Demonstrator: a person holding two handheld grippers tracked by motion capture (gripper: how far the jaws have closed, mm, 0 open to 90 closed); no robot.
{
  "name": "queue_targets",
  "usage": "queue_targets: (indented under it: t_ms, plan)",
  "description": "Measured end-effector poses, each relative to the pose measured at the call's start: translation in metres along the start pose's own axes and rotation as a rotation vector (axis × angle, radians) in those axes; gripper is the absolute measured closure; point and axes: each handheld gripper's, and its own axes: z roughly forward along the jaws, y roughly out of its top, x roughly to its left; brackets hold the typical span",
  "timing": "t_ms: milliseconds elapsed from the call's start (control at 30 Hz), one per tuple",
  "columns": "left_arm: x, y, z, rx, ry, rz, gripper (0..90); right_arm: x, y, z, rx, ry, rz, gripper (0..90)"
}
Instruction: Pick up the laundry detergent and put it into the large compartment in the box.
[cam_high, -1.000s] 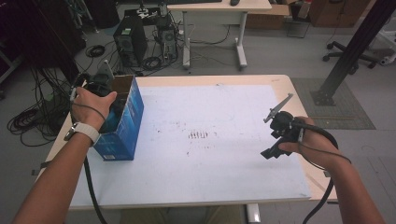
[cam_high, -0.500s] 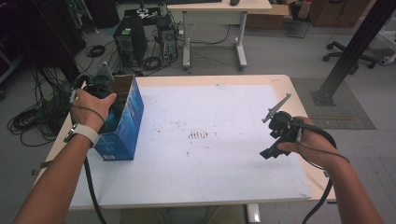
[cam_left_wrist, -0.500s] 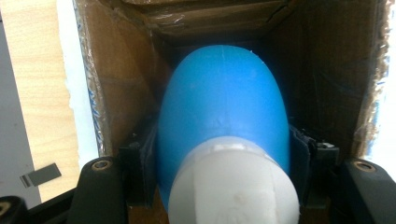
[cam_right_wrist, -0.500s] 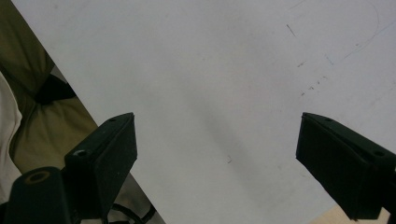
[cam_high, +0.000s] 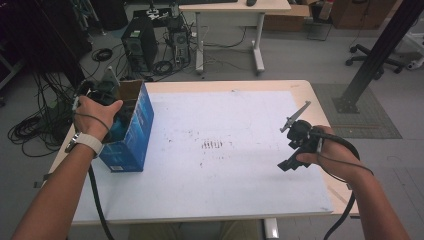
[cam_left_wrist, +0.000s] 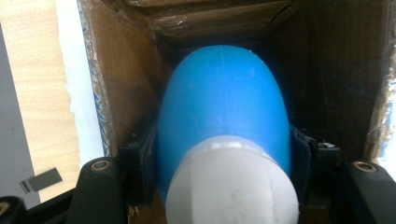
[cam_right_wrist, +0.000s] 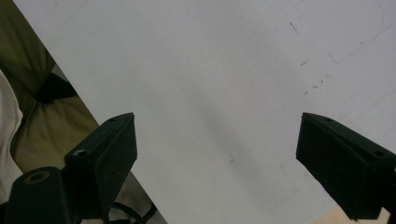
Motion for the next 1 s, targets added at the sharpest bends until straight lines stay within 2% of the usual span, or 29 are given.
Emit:
queue_targets:
  t_ms: [333, 600, 767, 1000]
  plan:
    - [0.0010, 0.0009, 0.0019, 0.009, -0.004, 0.016, 33.0, 0.0010, 0.0021, 0.0006, 0.005, 0.001, -0.003, 12.6]
    - [0.0028, 0.0014, 0.0026, 0.009, -0.008, 0.008, 31.7, 0.0013, 0.0028, 0.0012, 0.007, 0.004, -0.002, 12.6]
    - [0.0002, 0.0028, 0.0035, 0.028, -0.016, 0.025, 24.6, 0.0013, 0.0030, 0.0020, 0.011, 0.004, -0.002, 12.6]
    - [-0.0006, 0.0032, 0.0026, 0.042, -0.017, 0.042, 23.5, 0.0015, 0.0026, 0.0017, 0.009, 0.004, -0.006, 12.6]
